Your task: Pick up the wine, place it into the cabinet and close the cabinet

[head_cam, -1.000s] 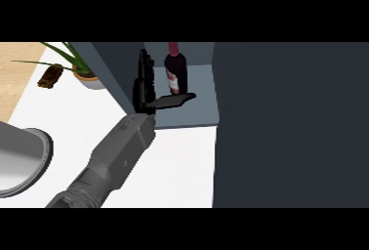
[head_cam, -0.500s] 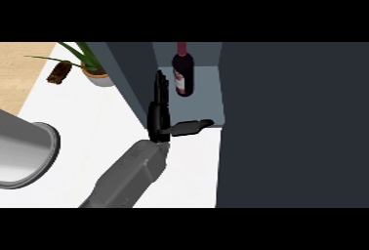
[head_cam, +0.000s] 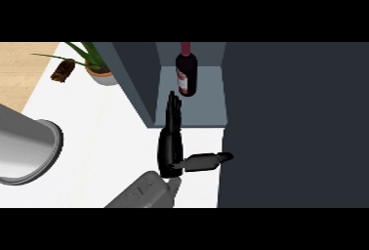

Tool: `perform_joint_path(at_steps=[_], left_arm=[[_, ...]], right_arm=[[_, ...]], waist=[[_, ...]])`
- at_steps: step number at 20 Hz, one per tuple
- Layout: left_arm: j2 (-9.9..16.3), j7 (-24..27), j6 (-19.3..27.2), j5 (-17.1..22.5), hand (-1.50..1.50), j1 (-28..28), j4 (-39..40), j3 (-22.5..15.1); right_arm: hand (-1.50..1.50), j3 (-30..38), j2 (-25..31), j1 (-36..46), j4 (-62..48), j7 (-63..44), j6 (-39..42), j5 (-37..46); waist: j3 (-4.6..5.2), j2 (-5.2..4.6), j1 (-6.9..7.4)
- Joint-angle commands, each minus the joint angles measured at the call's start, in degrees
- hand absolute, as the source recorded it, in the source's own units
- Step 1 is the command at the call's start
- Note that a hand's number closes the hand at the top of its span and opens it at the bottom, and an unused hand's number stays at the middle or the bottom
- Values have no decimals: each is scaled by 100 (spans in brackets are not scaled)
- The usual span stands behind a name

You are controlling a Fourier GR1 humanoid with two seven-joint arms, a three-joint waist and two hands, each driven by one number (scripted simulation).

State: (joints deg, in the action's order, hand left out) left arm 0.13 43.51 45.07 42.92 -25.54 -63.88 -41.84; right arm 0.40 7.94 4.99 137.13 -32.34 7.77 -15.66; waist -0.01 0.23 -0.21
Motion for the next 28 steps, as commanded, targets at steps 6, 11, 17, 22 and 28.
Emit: perform_joint_path(at_steps=[6, 11, 17, 22, 28], left_arm=[[304, -358, 1074, -715, -150, 1429, -2138, -734], [517, -615, 1323, -1179, -150, 1816, -2795, -908], [1019, -768, 1125, -1438, -150, 2451, -3765, -1120], [1850, -867, 659, -1450, -150, 2778, -4445, -1061], [2125, -776, 265, -1510, -150, 3138, -4771, -1183]], right_arm=[[-150, 281, 2, -747, 880, -39, 163, -447], [-150, 300, 72, -453, 864, -370, 65, -562], [-150, 138, 39, -437, 656, -183, 280, -594], [150, -116, 118, -199, 530, -680, 365, -874], [150, -371, 138, -571, 653, -428, 786, -620]], waist=[[-4, 20, 13], [1, 1, 10], [0, -6, 17], [3, -5, 34], [2, -11, 4]])
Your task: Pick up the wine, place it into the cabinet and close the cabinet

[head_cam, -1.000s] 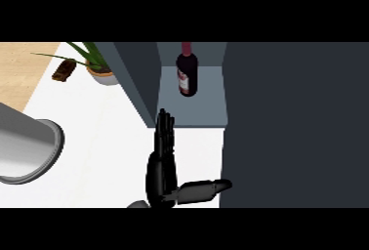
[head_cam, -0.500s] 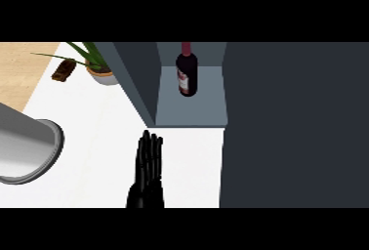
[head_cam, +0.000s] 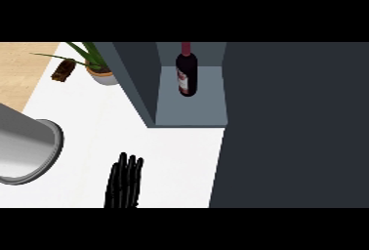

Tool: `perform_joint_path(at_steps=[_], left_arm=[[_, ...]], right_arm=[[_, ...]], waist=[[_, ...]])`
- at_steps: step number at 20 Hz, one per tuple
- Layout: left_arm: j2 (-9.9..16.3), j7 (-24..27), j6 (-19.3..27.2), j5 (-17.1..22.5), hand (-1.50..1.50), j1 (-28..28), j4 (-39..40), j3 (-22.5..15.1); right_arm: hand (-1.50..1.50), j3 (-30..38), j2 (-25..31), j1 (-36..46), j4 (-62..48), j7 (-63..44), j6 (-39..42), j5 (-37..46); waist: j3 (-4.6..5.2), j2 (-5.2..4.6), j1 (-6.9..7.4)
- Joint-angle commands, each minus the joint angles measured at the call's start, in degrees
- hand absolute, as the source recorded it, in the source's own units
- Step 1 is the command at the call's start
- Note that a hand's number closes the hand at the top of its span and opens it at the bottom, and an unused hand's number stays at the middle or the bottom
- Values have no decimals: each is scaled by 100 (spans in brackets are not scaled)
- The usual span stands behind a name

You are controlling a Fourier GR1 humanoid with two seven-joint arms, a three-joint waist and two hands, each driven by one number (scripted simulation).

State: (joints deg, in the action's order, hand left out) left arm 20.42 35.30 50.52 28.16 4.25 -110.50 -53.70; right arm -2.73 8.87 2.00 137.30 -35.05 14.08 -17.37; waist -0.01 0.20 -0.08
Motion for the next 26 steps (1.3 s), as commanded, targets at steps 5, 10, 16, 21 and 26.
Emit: perform_joint_path(at_steps=[5, 10, 16, 21, 26], left_arm=[[1043, 51, -723, 261, -150, 719, -786, 454], [1503, 133, -878, 516, -150, 1029, -1300, 1109], [1708, 190, -1164, 815, -150, 1354, -1525, 1676], [2182, 159, -1765, 1577, -150, 1704, -1590, 2773], [2198, 413, -2168, 1561, -150, 2207, -1348, 2826]], right_arm=[[150, -361, -98, -371, 490, -260, 176, -732], [150, -1027, -313, -955, 930, -715, 47, -807], [150, -1449, -137, -819, 1037, -933, 318, -977], [150, -2684, -283, -1052, 1259, -805, 350, -133], [150, -3751, -761, -753, 1107, -901, -172, 692]], waist=[[3, -4, 21], [5, 19, 2], [6, 8, 31], [13, 27, -11], [15, 41, -9]])
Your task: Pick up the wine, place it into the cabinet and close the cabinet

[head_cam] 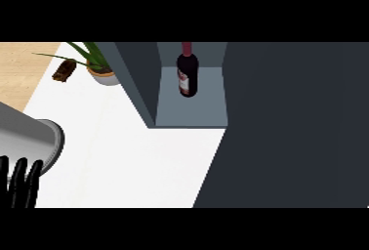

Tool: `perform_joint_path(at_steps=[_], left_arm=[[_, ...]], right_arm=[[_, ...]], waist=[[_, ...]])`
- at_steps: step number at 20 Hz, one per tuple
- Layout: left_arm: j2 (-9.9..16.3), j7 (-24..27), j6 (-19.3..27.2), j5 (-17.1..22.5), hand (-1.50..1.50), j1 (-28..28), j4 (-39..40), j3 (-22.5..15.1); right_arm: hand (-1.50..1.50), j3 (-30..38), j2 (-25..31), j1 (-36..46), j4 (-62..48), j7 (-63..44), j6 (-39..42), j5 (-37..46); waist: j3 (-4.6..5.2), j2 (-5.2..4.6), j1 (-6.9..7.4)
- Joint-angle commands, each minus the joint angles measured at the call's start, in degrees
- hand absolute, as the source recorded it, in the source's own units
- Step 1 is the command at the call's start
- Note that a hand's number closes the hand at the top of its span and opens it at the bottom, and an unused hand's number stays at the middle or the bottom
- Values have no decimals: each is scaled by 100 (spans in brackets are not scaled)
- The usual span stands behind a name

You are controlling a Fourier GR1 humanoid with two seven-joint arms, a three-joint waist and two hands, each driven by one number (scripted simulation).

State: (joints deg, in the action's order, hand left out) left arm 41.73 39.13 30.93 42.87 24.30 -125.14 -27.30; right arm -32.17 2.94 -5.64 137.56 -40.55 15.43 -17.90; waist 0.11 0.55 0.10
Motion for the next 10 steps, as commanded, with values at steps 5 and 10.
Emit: perform_joint_path(at_steps=[5, 10], left_arm=[[349, -9, -925, 607, -150, 355, 244, 990], [536, -53, -1444, 863, -150, 616, 339, 1412]], right_arm=[[150, -1368, -287, 264, 964, -476, -990, 1030], [150, -2274, -289, 836, 478, -113, -1954, 2047]], waist=[[7, 7, -25], [10, 22, 6]])
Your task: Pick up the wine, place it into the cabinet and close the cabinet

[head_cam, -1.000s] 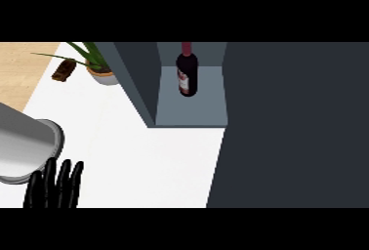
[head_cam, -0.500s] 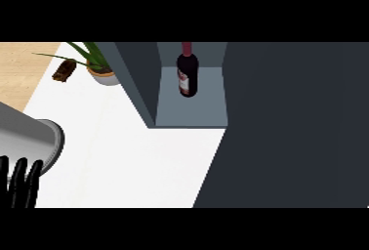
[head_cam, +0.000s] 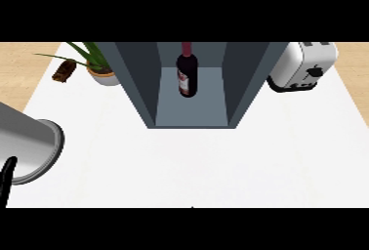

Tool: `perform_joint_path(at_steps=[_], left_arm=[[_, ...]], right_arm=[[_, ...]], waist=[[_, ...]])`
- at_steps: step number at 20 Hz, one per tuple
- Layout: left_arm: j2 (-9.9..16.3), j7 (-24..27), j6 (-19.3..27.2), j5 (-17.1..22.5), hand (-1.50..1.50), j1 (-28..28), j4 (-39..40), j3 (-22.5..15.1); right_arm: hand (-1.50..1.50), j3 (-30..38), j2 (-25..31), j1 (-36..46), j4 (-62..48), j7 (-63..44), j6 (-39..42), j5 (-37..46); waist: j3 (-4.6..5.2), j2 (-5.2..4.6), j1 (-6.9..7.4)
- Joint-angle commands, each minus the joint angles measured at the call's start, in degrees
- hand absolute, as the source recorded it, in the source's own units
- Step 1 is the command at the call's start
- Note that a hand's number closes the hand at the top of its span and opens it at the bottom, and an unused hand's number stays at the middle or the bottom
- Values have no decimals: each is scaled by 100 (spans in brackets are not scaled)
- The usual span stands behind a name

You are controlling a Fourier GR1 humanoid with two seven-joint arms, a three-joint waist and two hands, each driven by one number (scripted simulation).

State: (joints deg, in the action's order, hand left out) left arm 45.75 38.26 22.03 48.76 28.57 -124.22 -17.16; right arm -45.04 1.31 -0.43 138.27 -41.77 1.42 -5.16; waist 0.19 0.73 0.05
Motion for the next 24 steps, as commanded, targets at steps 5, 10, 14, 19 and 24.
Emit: perform_joint_path(at_steps=[5, 10, 14, 19, 24], left_arm=[[49, -41, -642, 222, -150, 219, 136, 427], [49, -349, -771, 480, -150, -88, 250, 688], [-12, -429, -984, 490, -150, -127, 333, 662], [-31, -673, -756, 556, -150, -230, 9, 757], [-230, -741, -508, 399, -150, -374, -34, 616]], right_arm=[[150, -1400, -120, 1020, -322, 291, -1266, 1252], [150, -1098, -103, 2083, -211, -435, -1988, 1297], [150, -826, -93, 2795, -823, -293, -2251, 957], [150, -409, -81, 3449, -1390, -68, -2592, 281], [150, 331, -100, 4867, -2005, -198, -2967, -368]], waist=[[-3, -11, 69], [3, -34, 49], [3, -61, 123], [-3, -91, 230], [-3, -81, 235]])
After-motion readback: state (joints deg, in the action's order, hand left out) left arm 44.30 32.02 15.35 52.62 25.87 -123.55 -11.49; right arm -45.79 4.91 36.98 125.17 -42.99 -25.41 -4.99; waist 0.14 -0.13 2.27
